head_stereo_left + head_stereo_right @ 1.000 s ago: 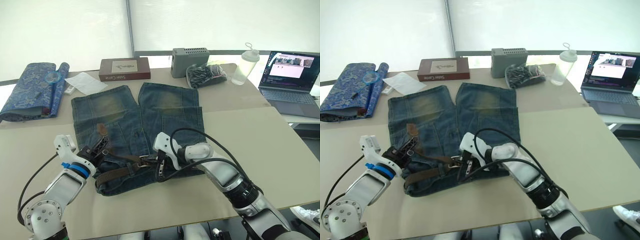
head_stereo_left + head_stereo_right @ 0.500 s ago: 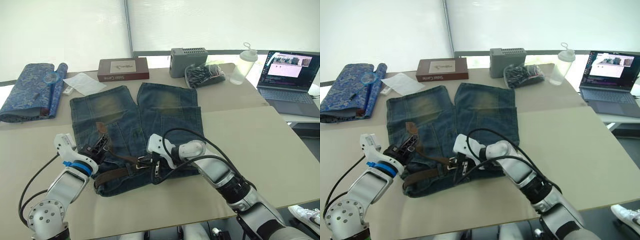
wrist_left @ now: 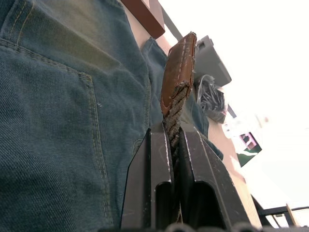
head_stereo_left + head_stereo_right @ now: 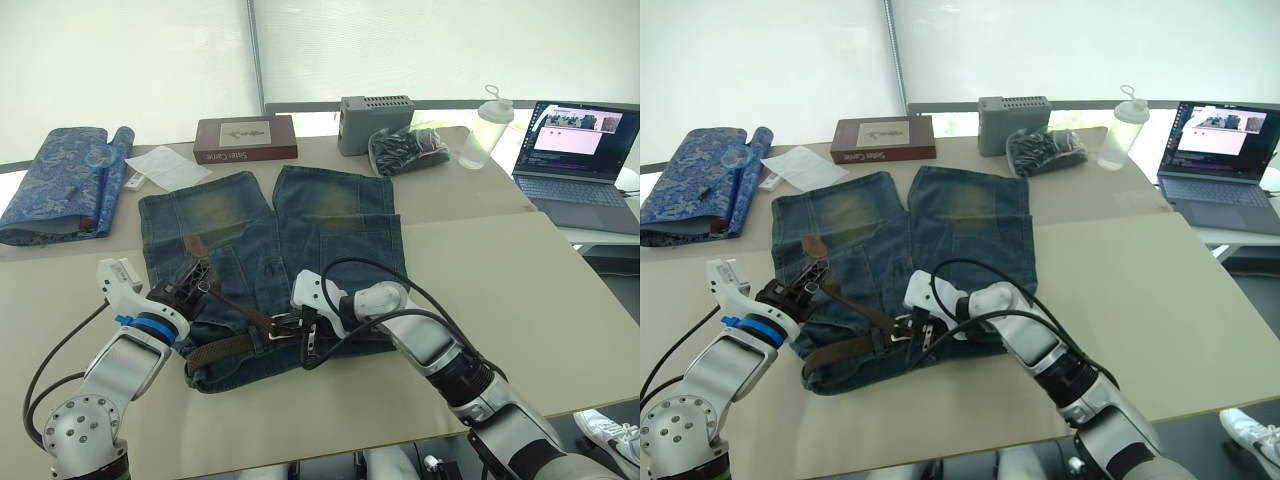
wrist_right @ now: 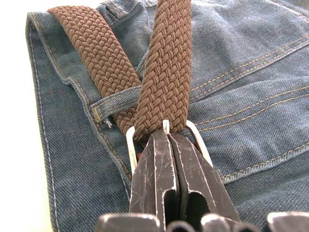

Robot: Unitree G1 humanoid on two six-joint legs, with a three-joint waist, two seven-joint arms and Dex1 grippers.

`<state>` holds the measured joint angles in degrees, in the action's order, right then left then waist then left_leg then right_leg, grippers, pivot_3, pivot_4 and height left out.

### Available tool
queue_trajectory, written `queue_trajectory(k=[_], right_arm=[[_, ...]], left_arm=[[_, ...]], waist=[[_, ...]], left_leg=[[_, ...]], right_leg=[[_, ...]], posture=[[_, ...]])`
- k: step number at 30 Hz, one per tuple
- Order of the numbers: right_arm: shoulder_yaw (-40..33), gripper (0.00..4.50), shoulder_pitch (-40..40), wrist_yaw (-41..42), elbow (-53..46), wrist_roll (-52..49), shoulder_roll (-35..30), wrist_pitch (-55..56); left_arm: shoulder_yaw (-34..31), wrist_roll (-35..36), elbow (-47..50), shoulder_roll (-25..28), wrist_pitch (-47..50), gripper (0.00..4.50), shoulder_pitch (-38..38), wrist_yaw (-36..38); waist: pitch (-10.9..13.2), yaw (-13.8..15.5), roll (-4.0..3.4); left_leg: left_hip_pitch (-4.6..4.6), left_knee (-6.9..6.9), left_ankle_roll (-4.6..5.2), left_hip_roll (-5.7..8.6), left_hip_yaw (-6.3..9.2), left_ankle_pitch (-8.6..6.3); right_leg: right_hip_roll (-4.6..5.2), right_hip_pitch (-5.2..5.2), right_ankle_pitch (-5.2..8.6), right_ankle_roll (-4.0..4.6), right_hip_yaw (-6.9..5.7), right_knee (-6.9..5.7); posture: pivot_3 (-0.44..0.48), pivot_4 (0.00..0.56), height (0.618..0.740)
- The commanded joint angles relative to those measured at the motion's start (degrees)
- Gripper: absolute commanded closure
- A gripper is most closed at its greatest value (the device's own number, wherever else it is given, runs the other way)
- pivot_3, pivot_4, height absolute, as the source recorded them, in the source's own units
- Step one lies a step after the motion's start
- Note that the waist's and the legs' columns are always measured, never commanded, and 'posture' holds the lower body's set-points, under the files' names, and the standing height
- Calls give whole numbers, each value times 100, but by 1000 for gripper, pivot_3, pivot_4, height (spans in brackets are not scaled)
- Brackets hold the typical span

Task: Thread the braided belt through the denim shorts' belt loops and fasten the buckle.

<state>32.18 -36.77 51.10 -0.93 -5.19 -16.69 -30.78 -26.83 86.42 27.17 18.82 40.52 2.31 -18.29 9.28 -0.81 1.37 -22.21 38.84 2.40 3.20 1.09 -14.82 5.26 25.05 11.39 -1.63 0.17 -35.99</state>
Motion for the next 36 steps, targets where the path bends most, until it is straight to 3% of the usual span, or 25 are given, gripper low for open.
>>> queue_trajectory(k=[1, 14, 22, 28, 36], right_arm=[[169, 4475, 180, 79, 246, 161, -45, -31], [266, 4475, 237, 102, 462, 238, -46, 56], [321, 4475, 235, 111, 612, 316, 17, 72], [436, 4475, 189, 169, 827, 464, 137, -14], [742, 4475, 211, 361, 1031, 682, 193, -30]], left_arm=[[-148, 113, 80, 178, -255, 4500, 72, 153], [-475, 658, -378, 393, -598, 4500, 220, 261], [-23, 511, -220, 547, -408, 4500, 286, 474], [500, 334, -142, 594, -297, 4500, 619, 628], [1097, 141, -359, 636, -90, 4500, 1124, 971]], waist=[[0, 0, 0], [-1, 2, 1], [-2, 4, 2], [-7, -7, 5], [-13, -17, 6]], left_leg=[[1, 0, 0, 0, 0, 0], [9, -2, -1, -1, 0, 0], [29, -8, -1, -2, 0, -2], [98, -25, -3, -4, 2, -8], [112, -52, -14, -8, 1, -3]], right_leg=[[0, -1, 0, 0, 0, 0], [0, -7, 1, 2, -1, 1], [-1, -25, 3, 3, -1, 4], [-4, -91, 8, 7, -6, 21], [-13, -88, 15, 17, -1, 17]], posture=[[0, 150, 740], [0, 150, 740], [0, 150, 740], [0, 150, 740], [0, 150, 740]])
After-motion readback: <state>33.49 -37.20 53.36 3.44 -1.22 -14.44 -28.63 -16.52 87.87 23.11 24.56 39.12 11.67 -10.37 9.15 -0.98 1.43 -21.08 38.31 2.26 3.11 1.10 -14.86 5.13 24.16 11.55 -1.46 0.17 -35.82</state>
